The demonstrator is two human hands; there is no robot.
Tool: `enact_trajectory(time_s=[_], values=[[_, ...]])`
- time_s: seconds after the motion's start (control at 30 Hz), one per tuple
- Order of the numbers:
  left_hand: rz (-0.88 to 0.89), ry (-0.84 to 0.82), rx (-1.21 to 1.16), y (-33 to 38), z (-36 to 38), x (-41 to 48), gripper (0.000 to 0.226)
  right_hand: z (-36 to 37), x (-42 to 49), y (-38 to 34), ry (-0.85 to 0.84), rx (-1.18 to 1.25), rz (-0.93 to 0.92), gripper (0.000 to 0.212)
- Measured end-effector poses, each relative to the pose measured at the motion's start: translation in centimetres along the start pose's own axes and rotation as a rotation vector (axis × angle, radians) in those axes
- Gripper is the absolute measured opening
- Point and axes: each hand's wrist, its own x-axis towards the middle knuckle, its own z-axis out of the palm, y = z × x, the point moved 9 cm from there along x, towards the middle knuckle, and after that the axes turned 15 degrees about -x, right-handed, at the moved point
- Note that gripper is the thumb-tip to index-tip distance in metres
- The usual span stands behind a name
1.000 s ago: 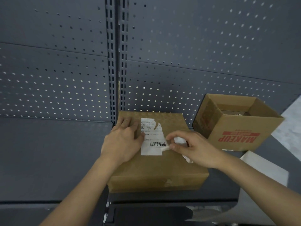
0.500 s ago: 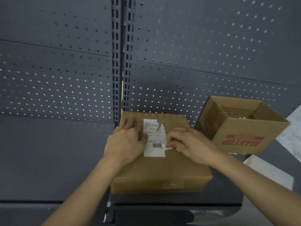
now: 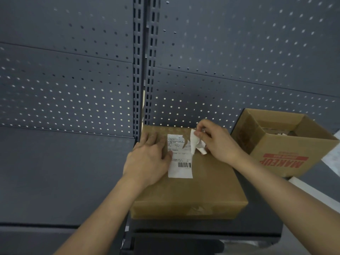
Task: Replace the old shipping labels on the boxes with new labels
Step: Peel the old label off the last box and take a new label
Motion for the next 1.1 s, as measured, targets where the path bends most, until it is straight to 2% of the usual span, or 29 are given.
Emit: enact_trajectory(time_s=[0.03, 0.1, 0.13, 0.23, 0.33, 0.57, 0.63, 0.7, 0.77, 0.9, 0.93, 1.0, 1.1], values=[[0.001, 0.000, 0.000, 0.0, 0.0, 0.1, 0.054, 0.0, -0.1, 0.0, -0.022, 0.068, -0.007, 0.008], [0.000, 0.000, -0.004, -0.1, 0.1, 0.2, 0.053, 0.0, -0.5, -0.2, -0.070, 0.183, -0.023, 0.035], [-0.002, -0.001, -0.009, -0.2, 0.1, 0.2, 0.053, 0.1, -0.6, -0.4, -0.087, 0.192, -0.034, 0.039], [0.001, 0.004, -0.014, -0.2, 0.0, 0.2, 0.053, 0.7, -0.7, 0.1, -0.123, 0.161, -0.008, 0.036], [0.000, 0.011, -0.021, -0.1, 0.0, 0.1, 0.052, 0.7, -1.1, 0.4, -0.163, 0.236, 0.052, 0.038], [0.006, 0.003, -0.022, -0.1, 0.0, 0.0, 0.052, 0.0, -2.1, -1.3, -0.198, 0.320, -0.040, 0.033], [0.007, 0.007, -0.025, 0.0, -0.1, 0.0, 0.052, 0.0, -2.3, -1.5, -0.203, 0.276, -0.050, 0.035], [0.003, 0.007, -0.022, 0.0, -0.2, 0.0, 0.052, 0.0, -2.1, -1.2, -0.155, 0.095, -0.071, 0.028], [0.001, 0.003, -0.021, 0.0, -0.1, 0.0, 0.052, 0.0, -2.0, -1.1, -0.099, 0.023, -0.088, 0.024], [0.001, 0.001, -0.026, -0.1, -0.1, 0.0, 0.053, -2.7, -1.6, 0.4, 0.118, 0.183, -0.015, 0.011], [-0.001, 0.002, -0.026, -0.1, 0.0, 0.0, 0.053, -3.4, -1.4, 0.7, 0.132, 0.207, -0.003, 0.012], [-0.003, 0.003, -0.022, -0.1, -0.1, 0.0, 0.054, -3.2, -0.9, 1.0, 0.070, 0.203, -0.002, 0.027], [-0.004, 0.003, -0.019, 0.0, -0.1, 0.0, 0.053, -1.4, -0.7, 1.3, -0.019, 0.022, 0.009, 0.023]])
